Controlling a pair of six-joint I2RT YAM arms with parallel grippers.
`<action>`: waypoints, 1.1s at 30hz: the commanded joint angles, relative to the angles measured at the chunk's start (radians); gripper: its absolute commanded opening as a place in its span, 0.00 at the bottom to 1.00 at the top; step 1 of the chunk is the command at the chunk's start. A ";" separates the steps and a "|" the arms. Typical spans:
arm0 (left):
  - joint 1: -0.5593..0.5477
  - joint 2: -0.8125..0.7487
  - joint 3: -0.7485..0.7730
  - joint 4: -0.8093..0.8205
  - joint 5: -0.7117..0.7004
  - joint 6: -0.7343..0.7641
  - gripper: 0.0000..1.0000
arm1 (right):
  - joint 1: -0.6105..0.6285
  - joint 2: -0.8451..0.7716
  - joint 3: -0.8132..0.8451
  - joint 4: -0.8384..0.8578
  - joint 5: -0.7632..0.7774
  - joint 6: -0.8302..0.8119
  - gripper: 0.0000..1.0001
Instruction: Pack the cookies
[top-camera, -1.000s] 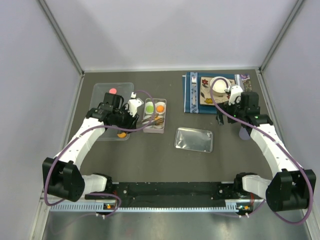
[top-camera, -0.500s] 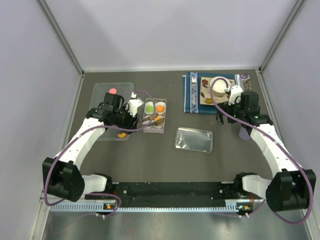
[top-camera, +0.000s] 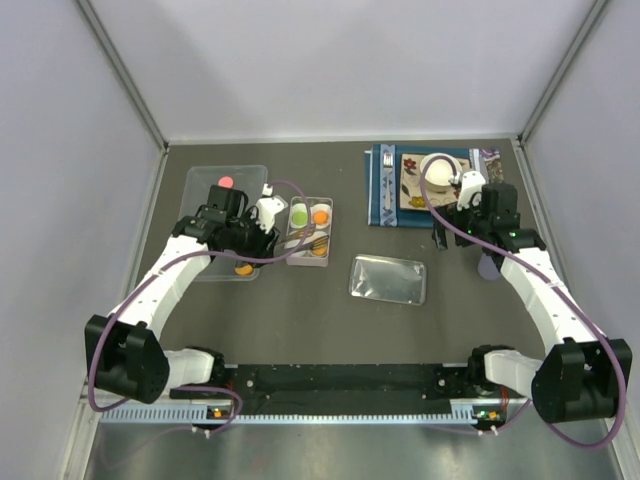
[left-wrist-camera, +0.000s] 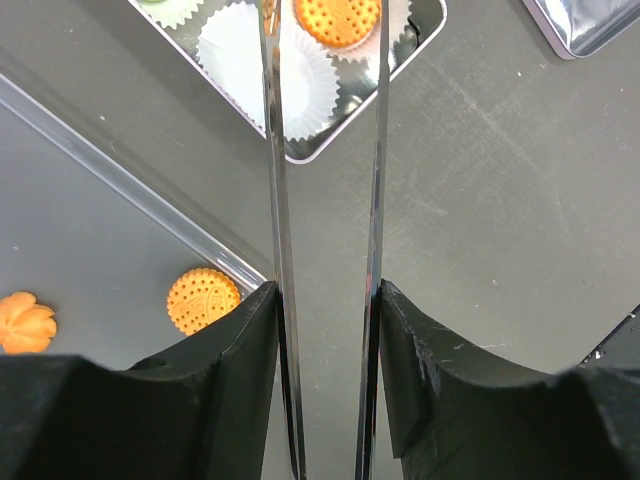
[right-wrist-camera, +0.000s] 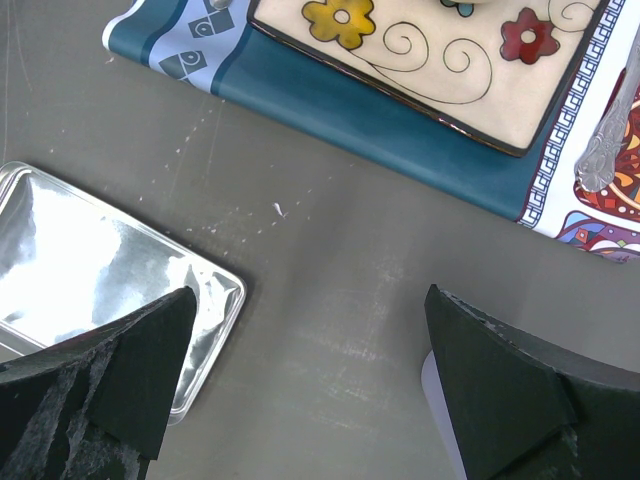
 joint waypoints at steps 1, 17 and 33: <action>-0.003 -0.030 -0.004 0.049 0.013 -0.006 0.48 | 0.015 -0.005 0.050 0.014 0.002 -0.010 0.99; 0.000 -0.085 0.001 0.061 -0.037 -0.046 0.47 | 0.015 -0.005 0.050 0.014 -0.001 -0.008 0.99; 0.305 -0.204 -0.024 -0.002 0.067 -0.001 0.46 | 0.015 -0.005 0.050 0.012 -0.008 -0.008 0.99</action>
